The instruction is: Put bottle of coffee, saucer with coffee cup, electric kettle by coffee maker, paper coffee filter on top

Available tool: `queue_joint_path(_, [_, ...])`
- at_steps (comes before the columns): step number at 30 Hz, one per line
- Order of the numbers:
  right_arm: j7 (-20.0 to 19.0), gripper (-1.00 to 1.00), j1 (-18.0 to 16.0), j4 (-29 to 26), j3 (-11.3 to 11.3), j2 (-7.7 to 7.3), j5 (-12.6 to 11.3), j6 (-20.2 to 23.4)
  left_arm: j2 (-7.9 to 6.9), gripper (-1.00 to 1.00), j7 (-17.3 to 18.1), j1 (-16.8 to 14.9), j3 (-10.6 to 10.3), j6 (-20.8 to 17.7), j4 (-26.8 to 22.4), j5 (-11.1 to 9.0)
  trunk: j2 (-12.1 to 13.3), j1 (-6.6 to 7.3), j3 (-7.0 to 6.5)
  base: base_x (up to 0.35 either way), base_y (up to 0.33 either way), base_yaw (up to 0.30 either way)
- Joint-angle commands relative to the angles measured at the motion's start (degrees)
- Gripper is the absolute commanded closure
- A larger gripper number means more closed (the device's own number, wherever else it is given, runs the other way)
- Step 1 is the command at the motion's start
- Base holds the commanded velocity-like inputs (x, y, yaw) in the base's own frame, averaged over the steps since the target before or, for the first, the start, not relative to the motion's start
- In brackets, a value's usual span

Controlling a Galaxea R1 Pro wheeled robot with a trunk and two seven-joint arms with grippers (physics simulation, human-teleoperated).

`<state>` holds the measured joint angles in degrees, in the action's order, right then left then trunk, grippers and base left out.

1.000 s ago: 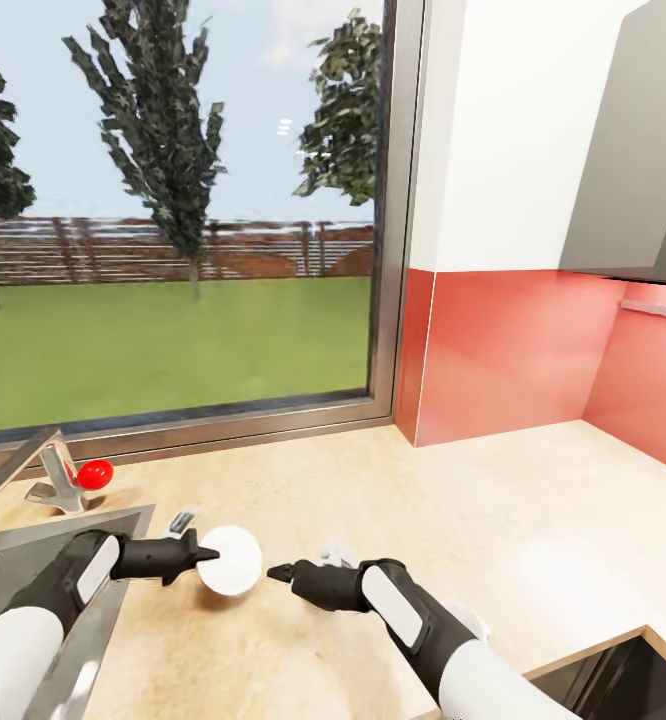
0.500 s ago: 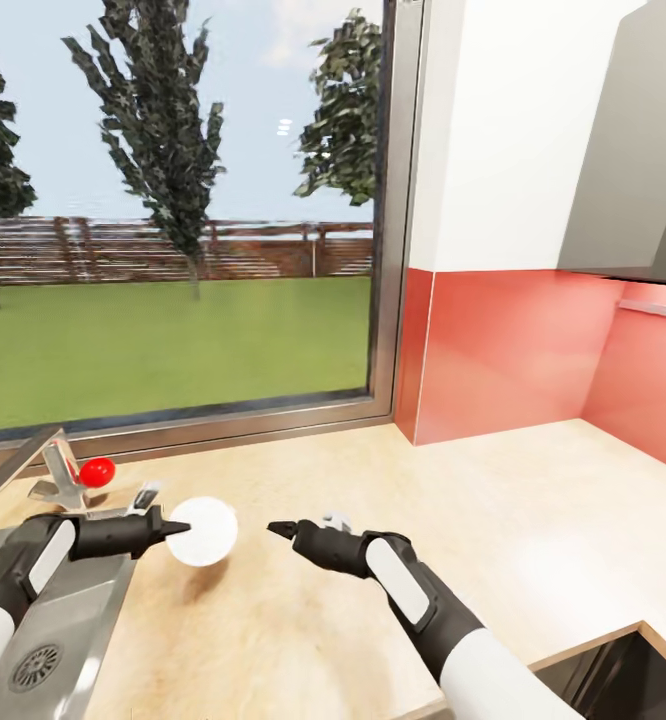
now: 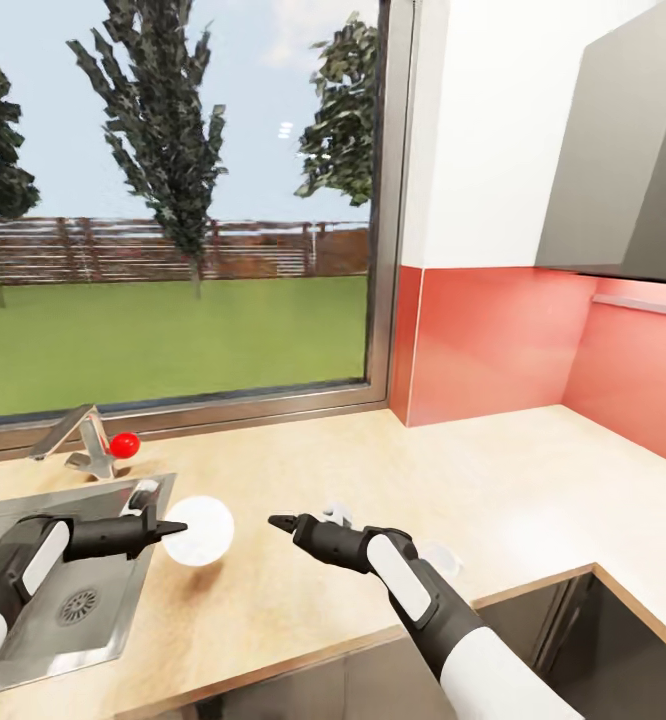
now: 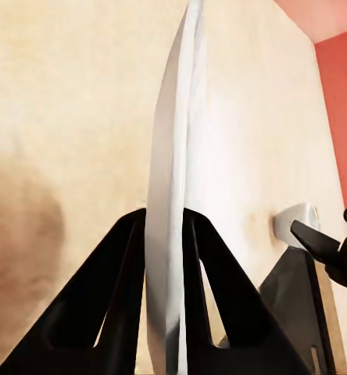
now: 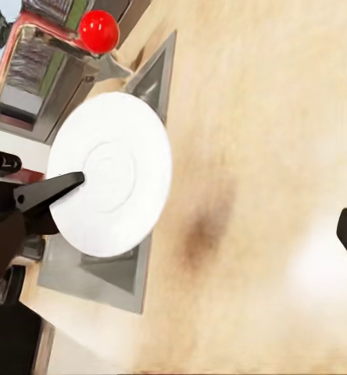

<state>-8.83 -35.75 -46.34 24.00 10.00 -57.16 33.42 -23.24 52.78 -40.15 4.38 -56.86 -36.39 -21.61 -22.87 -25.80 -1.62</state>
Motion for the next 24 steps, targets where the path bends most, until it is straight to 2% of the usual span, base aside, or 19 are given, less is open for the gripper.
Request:
queue_joint_path(1, [-0.13, -1.0, -0.02, 0.02, 0.02, 0.0, 0.03, 0.15, -0.01, 1.0, 0.2, -0.01, 0.11, -0.09, 0.0, 0.25, -0.05, 0.01, 0.03, -0.337, 0.0, 0.0])
queue_joint_path(11, [-0.13, -1.0, -0.02, 0.09, 0.22, 0.0, 0.1, 0.15, -0.02, 1.0, 0.21, -0.01, 0.18, -0.09, 0.0, 0.2, -0.05, 0.01, 0.03, -0.337, 0.0, 0.0])
queue_joint_path(18, [-0.2, -1.0, -0.02, 0.06, 0.28, 0.0, 0.1, 0.2, -0.05, 1.0, 0.21, -0.01, 2.44, -0.11, 0.0, 0.21, -0.05, 0.01, 0.03, -0.338, 0.0, 0.0])
queue_joint_path(24, [-0.43, -1.0, -0.02, 0.22, 0.55, 0.0, 0.12, 0.24, -0.05, 1.0, 0.21, -0.13, 2.8, -0.09, 0.0, 0.19, -0.05, 0.01, 0.03, -0.331, -0.051, 0.0])
